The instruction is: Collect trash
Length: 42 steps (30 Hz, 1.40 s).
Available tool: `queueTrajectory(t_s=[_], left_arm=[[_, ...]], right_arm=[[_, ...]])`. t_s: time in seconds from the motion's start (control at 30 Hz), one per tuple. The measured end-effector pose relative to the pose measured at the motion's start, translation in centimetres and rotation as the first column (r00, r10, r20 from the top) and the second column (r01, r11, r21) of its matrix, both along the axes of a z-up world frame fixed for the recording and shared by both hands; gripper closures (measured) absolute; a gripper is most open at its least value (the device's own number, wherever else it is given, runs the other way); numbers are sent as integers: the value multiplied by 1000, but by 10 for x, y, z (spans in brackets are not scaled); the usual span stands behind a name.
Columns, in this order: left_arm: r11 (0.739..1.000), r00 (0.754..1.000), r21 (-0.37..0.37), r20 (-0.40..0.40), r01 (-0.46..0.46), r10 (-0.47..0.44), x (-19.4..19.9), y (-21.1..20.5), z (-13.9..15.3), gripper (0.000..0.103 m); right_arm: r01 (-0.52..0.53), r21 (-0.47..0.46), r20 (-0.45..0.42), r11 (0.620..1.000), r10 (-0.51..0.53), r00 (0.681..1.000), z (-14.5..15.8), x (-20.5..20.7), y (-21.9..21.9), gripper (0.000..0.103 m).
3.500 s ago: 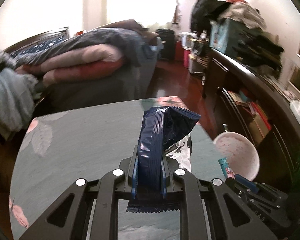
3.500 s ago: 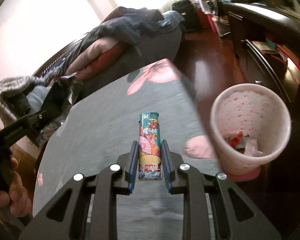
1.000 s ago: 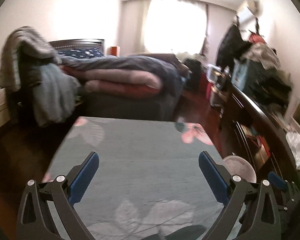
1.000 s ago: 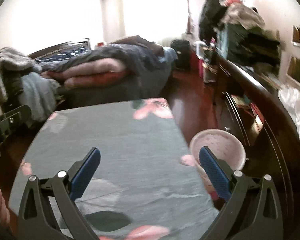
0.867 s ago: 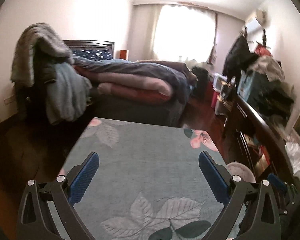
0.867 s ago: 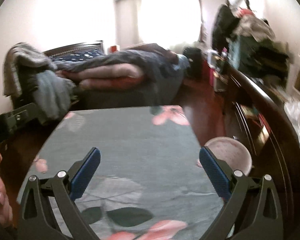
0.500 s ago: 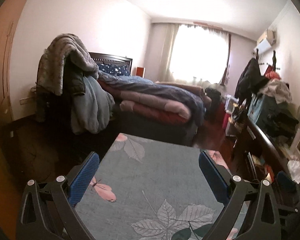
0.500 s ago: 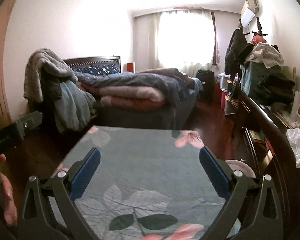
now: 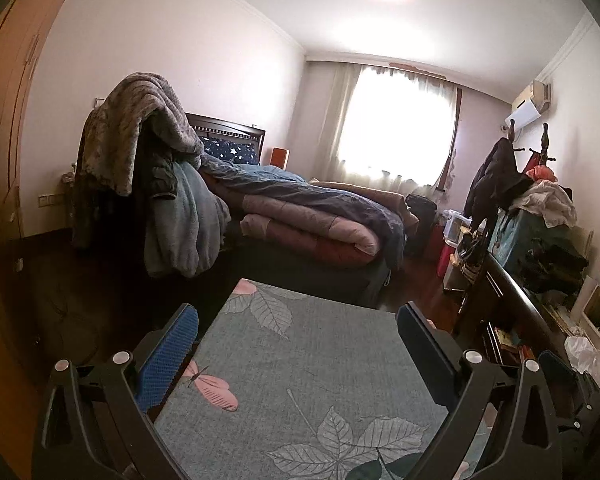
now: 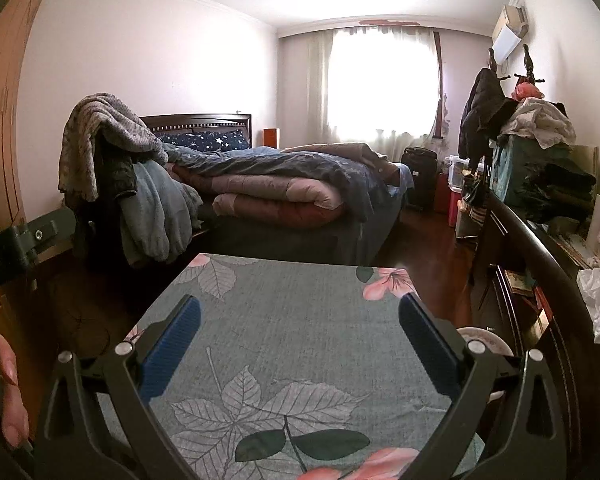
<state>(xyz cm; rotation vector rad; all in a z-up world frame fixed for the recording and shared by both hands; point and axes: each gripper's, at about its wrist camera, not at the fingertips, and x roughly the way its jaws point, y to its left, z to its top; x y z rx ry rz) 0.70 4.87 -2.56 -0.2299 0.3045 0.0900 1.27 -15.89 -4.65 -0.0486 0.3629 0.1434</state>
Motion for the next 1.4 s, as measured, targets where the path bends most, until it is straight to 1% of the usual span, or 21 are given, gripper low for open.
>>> queueTrajectory(t_s=[0.43,0.73,1.13,1.4], left_arm=[[1000,1000,21,6,19,-19,-3,-4,-3,4],[999,999,6,-4,39,-39,-1,-5,-4,4],[999,999,22,-6,33,-33,0,-6,-7,4],[999,999,18,-6,38,-38,0,-6,-9,4]], right_arm=[[5,-2,-9,1000,-5,1000,-3,1,-2,4],[12,-1,-17,1000,-12,1000,-6,2,-2,4],[11,-3,-24,1000,-11,1000,-10,2,-2,4],[10,-4,-27,1000,-10,1000,-12,1,-4,4]])
